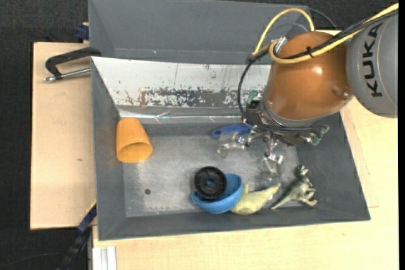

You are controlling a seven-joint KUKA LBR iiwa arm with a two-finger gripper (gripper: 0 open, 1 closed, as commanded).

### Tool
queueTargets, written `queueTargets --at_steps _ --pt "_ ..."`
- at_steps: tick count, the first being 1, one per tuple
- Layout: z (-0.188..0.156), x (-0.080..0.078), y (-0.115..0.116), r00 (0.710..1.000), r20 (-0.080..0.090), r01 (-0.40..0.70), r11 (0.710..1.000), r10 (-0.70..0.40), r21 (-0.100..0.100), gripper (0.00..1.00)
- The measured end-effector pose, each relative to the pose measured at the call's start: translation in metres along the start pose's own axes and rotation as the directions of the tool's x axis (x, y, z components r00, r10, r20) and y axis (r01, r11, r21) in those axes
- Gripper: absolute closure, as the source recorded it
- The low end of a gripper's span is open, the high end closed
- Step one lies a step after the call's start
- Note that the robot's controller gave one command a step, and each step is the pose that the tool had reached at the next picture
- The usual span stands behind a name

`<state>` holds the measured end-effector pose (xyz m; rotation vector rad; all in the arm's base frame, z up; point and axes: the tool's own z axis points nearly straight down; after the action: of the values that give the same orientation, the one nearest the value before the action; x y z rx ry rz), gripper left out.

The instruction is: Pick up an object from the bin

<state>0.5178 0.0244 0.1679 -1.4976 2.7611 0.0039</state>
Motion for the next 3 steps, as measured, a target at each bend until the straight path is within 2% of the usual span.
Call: queueTargets --at_steps 1,2,3 --pt "0.067 0.003 0.014 0.993 -0.003 -0.120 0.993 0.120 -0.002 0.00" --pt "0.061 0.001 0.010 0.993 0.006 -0.121 0.993 0.121 0.009 1.00" --pt "0.096 0.045 -0.050 0.962 0.008 -0.272 0.962 0.272 0.005 1.00"
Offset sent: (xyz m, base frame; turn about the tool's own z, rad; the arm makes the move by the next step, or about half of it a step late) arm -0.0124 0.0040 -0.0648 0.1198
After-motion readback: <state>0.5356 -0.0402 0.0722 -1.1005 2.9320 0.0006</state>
